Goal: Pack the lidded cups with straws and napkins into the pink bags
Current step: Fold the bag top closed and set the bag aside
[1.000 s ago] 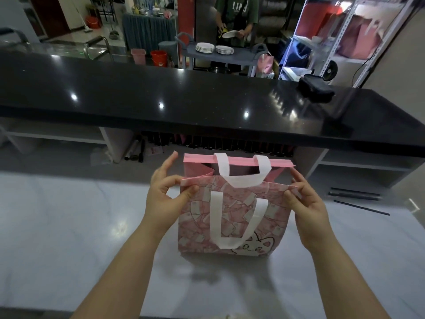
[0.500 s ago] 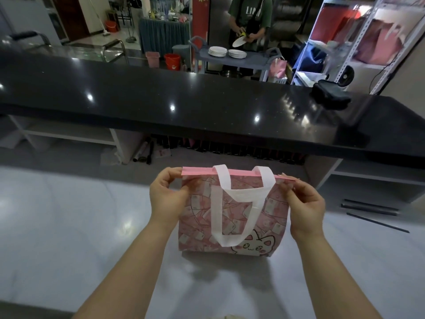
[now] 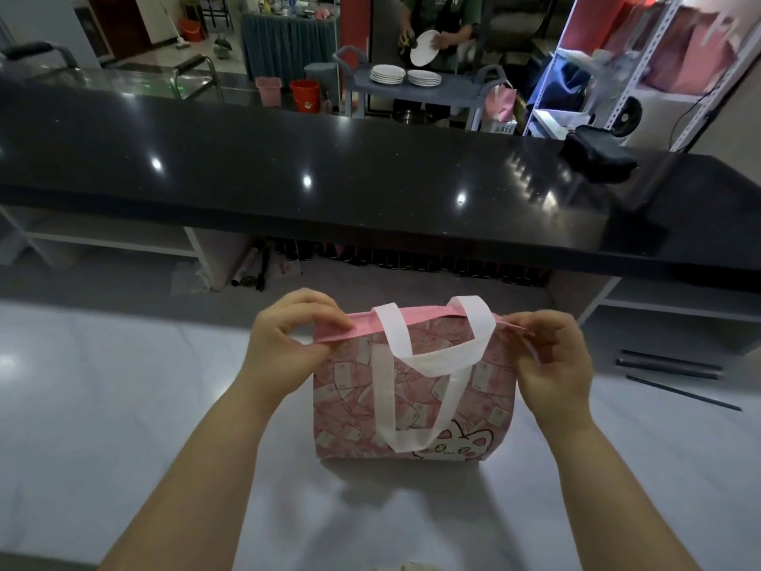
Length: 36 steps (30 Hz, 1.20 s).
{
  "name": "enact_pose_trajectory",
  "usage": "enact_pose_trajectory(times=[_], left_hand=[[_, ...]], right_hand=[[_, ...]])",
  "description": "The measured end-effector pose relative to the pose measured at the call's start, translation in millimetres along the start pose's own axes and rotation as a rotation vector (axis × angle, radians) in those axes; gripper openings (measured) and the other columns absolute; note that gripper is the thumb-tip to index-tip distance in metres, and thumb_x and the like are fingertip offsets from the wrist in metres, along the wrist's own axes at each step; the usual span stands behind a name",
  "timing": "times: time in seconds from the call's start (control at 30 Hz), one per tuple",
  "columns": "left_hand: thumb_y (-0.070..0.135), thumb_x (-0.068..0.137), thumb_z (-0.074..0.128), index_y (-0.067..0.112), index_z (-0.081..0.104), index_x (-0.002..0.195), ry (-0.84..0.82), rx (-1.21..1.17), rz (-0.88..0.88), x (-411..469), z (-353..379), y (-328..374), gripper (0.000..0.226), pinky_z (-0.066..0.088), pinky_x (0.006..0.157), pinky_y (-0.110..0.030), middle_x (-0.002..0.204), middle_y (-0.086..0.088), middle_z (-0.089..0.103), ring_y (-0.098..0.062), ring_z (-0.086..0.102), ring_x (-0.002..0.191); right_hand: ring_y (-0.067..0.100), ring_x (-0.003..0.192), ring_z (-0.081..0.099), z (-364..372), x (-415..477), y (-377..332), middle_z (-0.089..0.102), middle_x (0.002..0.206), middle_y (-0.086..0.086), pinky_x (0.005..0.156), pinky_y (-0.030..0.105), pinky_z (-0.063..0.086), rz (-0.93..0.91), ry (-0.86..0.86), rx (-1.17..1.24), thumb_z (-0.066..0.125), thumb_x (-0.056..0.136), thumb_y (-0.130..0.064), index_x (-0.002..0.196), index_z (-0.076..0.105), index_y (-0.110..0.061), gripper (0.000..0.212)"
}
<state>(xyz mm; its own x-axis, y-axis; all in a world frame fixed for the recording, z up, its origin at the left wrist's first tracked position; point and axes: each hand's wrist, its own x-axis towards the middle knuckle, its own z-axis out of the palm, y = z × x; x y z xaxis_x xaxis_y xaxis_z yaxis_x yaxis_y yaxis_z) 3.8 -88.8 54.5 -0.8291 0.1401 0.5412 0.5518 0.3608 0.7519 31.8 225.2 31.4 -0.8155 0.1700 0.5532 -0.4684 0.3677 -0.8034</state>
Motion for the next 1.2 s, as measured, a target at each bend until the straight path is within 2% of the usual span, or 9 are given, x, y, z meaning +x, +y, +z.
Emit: enact_pose_trajectory(times=[0.17,0.27,0.4,0.53,0.67,0.8,0.97,1.07,1.2], left_hand=[[0.013,0.072,0.076,0.017,0.078,0.080,0.026,0.281,0.181,0,-8,-7,0.010,0.048,0.081,-0.050,0.090,0.014,0.068,-0.008,0.061,0.088],[0.017,0.073,0.078,0.016,0.078,0.082,0.044,0.371,0.217,-3,-7,-13,0.008,0.047,0.081,-0.051,0.088,0.008,0.071,-0.013,0.062,0.086],[0.045,0.078,0.075,0.020,0.076,0.083,0.063,0.381,0.180,-3,-6,-11,0.025,0.044,0.088,-0.044,0.090,0.017,0.067,-0.012,0.060,0.091],[0.026,0.075,0.084,0.026,0.067,0.085,0.125,0.326,0.043,-2,2,-5,0.020,0.047,0.088,-0.050,0.087,0.019,0.064,-0.008,0.058,0.088],[0.013,0.073,0.084,0.036,0.064,0.115,0.093,0.293,-0.089,-1,2,-5,0.052,0.047,0.095,-0.040,0.084,0.027,0.062,0.003,0.056,0.089],[-0.001,0.068,0.084,0.021,0.075,0.084,0.149,0.314,-0.007,1,1,-4,0.029,0.055,0.070,-0.036,0.082,0.031,0.056,0.003,0.056,0.078],[0.000,0.073,0.080,0.028,0.071,0.082,0.144,0.320,-0.122,4,2,6,0.031,0.054,0.079,-0.044,0.080,0.028,0.058,-0.001,0.054,0.080],[0.013,0.079,0.074,0.039,0.067,0.098,-0.001,0.329,-0.181,10,-11,20,0.033,0.052,0.089,-0.038,0.090,0.024,0.064,-0.001,0.057,0.095],[0.049,0.077,0.062,0.044,0.060,0.121,-0.120,0.271,-0.091,21,-4,53,0.045,0.041,0.094,-0.023,0.107,0.036,0.058,0.010,0.048,0.112]], right_hand=[[0.024,0.099,0.063,-14,4,7,0.065,0.104,0.007,0.085,0.033,0.057,-0.197,-0.133,-0.285,0.063,0.074,0.026,0.089,0.067,0.000,0.030],[0.020,0.107,0.063,-19,7,4,0.067,0.111,0.005,0.093,0.032,0.053,-0.211,-0.186,-0.325,0.073,0.077,0.007,0.096,0.070,-0.002,0.021],[0.008,0.108,0.062,-16,6,-7,0.068,0.109,-0.005,0.093,0.027,0.052,-0.083,-0.158,-0.254,0.070,0.080,-0.023,0.098,0.069,-0.011,0.022],[0.001,0.100,0.062,-5,8,-16,0.065,0.101,-0.023,0.088,0.015,0.050,0.095,-0.087,-0.180,0.071,0.081,-0.017,0.107,0.063,-0.023,0.029],[0.008,0.094,0.049,-2,12,-12,0.057,0.094,-0.016,0.086,0.024,0.042,0.014,-0.153,-0.546,0.072,0.082,-0.004,0.100,0.070,-0.015,0.021],[0.014,0.085,0.046,-3,14,-11,0.054,0.081,-0.009,0.074,0.014,0.033,0.010,-0.157,-0.668,0.069,0.078,0.012,0.084,0.067,-0.007,0.019],[0.017,0.084,0.047,-2,15,-19,0.054,0.077,-0.010,0.072,0.022,0.040,0.027,-0.140,-0.614,0.068,0.080,0.010,0.082,0.069,-0.006,0.017],[0.018,0.101,0.054,-17,25,-32,0.062,0.095,-0.012,0.089,0.032,0.045,0.105,-0.165,-0.474,0.068,0.085,0.000,0.099,0.072,-0.015,0.021],[0.000,0.106,0.060,-16,35,-66,0.065,0.110,-0.020,0.091,0.013,0.047,0.068,-0.148,-0.236,0.065,0.089,-0.014,0.110,0.067,-0.033,0.029]])
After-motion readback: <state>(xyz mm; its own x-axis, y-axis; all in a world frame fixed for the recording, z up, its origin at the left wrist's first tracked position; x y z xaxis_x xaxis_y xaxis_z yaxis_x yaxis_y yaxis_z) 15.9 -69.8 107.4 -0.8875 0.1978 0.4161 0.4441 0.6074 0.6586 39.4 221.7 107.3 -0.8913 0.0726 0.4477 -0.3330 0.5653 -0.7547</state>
